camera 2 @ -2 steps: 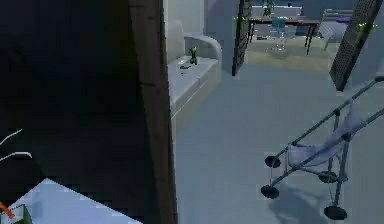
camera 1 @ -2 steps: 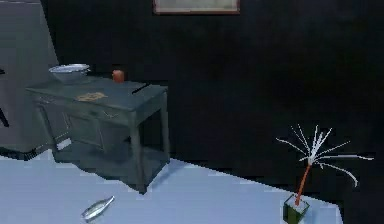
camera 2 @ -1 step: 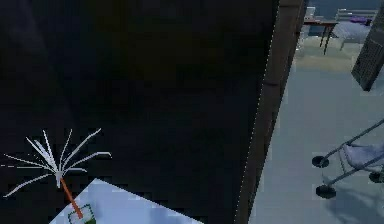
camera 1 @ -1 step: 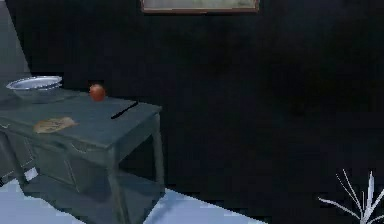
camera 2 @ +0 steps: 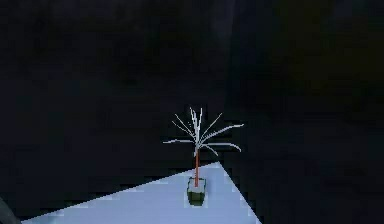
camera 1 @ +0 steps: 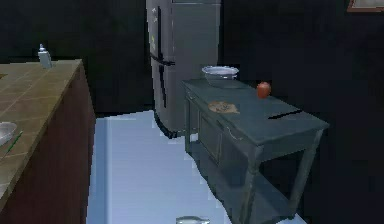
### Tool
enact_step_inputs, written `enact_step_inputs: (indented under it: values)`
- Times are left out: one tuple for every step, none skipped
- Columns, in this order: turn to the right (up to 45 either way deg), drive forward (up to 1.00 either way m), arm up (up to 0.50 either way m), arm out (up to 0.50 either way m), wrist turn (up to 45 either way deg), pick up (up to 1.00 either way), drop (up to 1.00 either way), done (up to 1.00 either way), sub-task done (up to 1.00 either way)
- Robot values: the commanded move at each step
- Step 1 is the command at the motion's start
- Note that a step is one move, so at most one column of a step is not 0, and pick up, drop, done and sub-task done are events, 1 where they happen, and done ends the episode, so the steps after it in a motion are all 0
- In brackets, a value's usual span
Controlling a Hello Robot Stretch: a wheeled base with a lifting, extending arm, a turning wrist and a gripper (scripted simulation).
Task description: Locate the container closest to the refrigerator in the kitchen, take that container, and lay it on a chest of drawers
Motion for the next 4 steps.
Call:
enact_step_inputs:
  values:
    - [-18.0, 0.00, 0.00, 0.00, 0.0, 0.00, 0.00, 0.00, 0.00]
    - [0.0, 1.00, 0.00, 0.00, 0.0, 0.00, 0.00, 0.00, 0.00]
    - [-3.0, 0.00, 0.00, 0.00, 0.0, 0.00, 0.00, 0.00, 0.00]
    - [0.0, 0.90, 0.00, 0.00, 0.0, 0.00, 0.00, 0.00, 0.00]
